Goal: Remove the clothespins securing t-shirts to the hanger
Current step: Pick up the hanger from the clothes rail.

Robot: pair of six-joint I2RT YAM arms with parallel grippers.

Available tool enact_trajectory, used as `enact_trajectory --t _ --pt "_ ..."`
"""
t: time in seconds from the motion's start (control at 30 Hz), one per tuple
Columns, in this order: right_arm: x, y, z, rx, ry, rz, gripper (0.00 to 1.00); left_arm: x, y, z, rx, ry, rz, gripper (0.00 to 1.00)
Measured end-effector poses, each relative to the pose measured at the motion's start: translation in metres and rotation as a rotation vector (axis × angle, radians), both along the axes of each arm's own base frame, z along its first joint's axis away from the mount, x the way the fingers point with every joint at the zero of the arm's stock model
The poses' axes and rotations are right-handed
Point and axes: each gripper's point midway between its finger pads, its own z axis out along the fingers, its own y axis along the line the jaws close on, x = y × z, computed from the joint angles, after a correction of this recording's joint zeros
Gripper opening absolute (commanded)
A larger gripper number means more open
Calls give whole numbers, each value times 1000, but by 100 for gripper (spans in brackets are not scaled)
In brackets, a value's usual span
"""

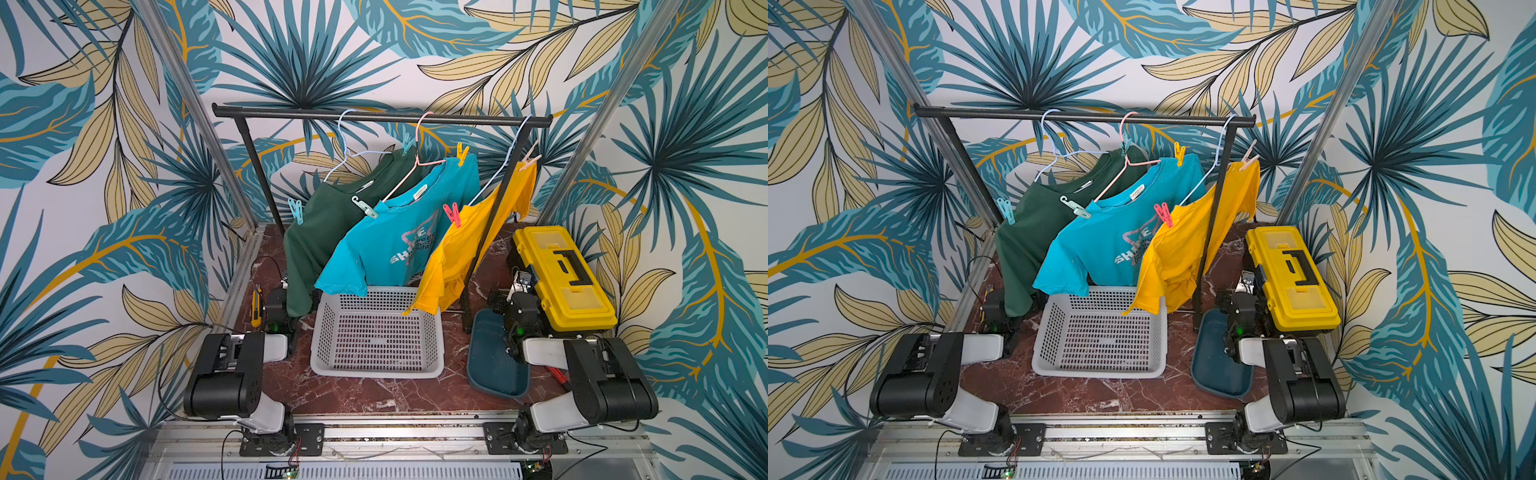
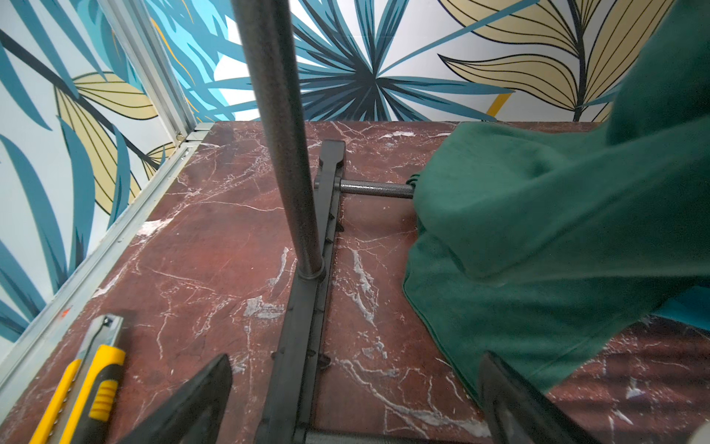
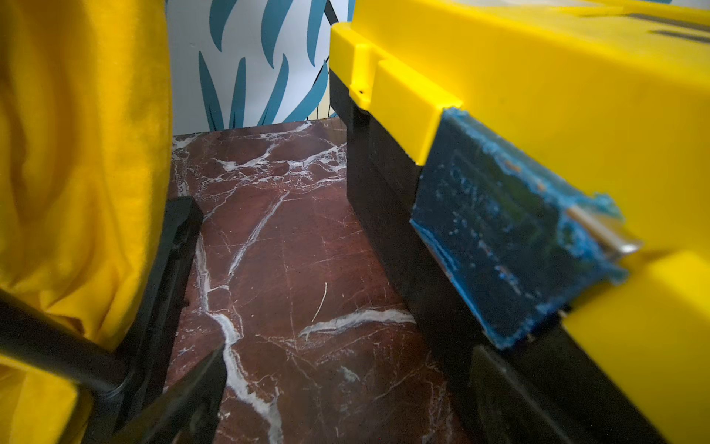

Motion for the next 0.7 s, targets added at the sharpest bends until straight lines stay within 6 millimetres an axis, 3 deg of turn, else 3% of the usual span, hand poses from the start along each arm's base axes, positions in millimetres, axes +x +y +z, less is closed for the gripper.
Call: enact_trajectory --t 0.17,0.3,0.5,0.7 --pt "-4 0 19 0 -28 4 99 -7 9 34 2 -90 59 99" --pt "-11 -2 49 6 -73 -17 99 -24 23 76 -12 -205 160 100" --pt "-18 -2 92 94 -124 -41 99 -47 27 141 -40 -329 224 100" --pt "-37 5 109 190 -103 -24 99 -62 29 193 -87 -358 245 100"
